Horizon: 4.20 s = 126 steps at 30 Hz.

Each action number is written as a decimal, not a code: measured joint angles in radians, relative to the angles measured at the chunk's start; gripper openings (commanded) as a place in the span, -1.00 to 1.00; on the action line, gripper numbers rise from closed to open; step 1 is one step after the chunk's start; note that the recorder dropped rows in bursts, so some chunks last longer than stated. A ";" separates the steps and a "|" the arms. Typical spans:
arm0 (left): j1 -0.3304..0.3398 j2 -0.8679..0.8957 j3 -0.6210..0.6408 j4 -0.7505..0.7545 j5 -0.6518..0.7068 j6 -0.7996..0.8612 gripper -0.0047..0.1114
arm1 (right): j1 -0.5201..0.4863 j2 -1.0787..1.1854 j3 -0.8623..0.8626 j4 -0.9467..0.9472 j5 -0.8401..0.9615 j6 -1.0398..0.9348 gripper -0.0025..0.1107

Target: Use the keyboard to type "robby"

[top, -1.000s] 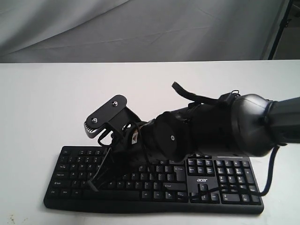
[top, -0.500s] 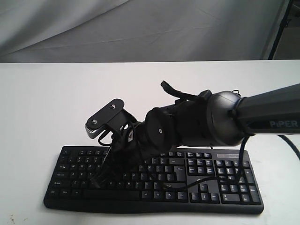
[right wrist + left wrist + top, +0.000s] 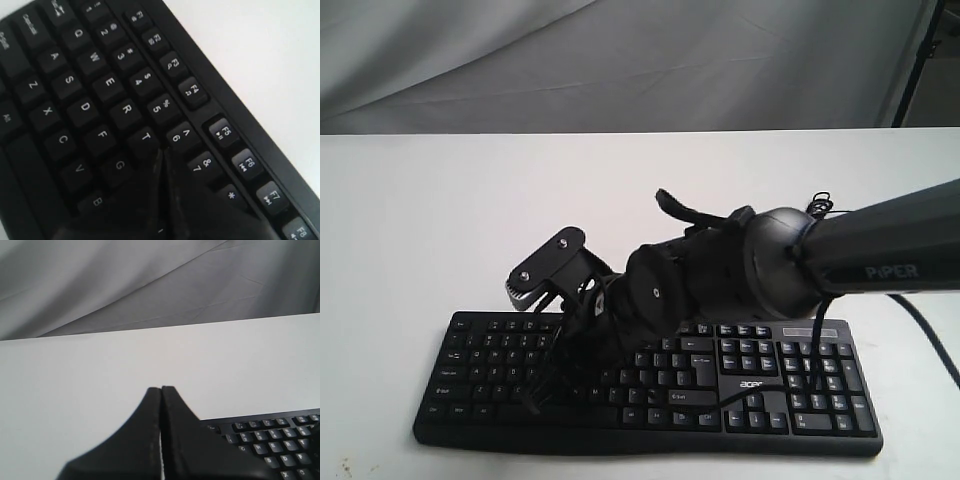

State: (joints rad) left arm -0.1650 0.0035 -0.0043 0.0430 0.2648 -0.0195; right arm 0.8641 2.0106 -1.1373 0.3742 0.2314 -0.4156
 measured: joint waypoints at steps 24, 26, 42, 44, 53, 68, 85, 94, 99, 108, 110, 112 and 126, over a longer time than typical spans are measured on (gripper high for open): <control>0.000 0.000 0.000 0.000 0.000 0.000 -0.92 | -0.027 -0.464 0.294 -0.013 -0.139 0.014 -0.96; 0.000 0.000 0.000 0.000 0.000 0.000 -0.92 | -0.039 -0.589 0.380 -0.013 -0.161 0.023 -0.96; 0.000 0.000 0.000 0.000 0.000 0.000 -0.92 | -0.080 -1.008 0.758 0.111 -0.406 0.034 -0.96; 0.000 0.000 0.000 0.000 0.000 0.000 -0.92 | -0.080 -1.008 0.758 0.117 -0.432 0.034 -0.96; 0.000 0.000 0.000 0.000 0.000 0.000 -0.92 | -0.086 -1.135 0.794 0.125 -0.458 0.036 -0.96; 0.000 0.000 0.000 0.000 0.000 0.000 -0.92 | -0.605 -1.704 0.997 0.126 -0.270 0.036 -0.96; 0.000 0.000 0.000 0.000 0.000 0.000 -0.92 | -0.703 -1.779 1.119 -0.140 -0.181 0.355 -0.96; 0.000 0.000 0.000 0.000 0.000 0.000 -0.92 | -0.703 -1.801 1.134 -0.267 -0.182 0.441 -0.96; 0.000 0.000 0.000 0.000 0.000 0.000 -0.92 | -0.703 -1.862 1.134 -0.289 -0.122 0.445 -0.96; 0.000 0.000 0.000 0.000 0.000 0.000 -0.92 | -0.703 -1.912 1.134 -0.319 0.046 0.445 -0.96; 0.000 0.000 0.000 0.000 0.000 0.000 -0.92 | -0.703 -1.914 1.134 -0.319 0.058 0.445 -0.96; 0.000 0.000 0.000 0.000 0.000 0.000 -0.92 | -0.703 -1.914 1.134 -0.319 0.062 0.445 -0.96; 0.000 0.000 0.000 0.000 0.000 0.000 -0.92 | -0.703 -1.914 1.134 -0.319 0.065 0.445 -0.96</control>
State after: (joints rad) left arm -0.1650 0.0035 -0.0043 0.0430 0.2648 -0.0195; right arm 0.1613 0.0965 -0.0038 0.0548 0.2965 0.0295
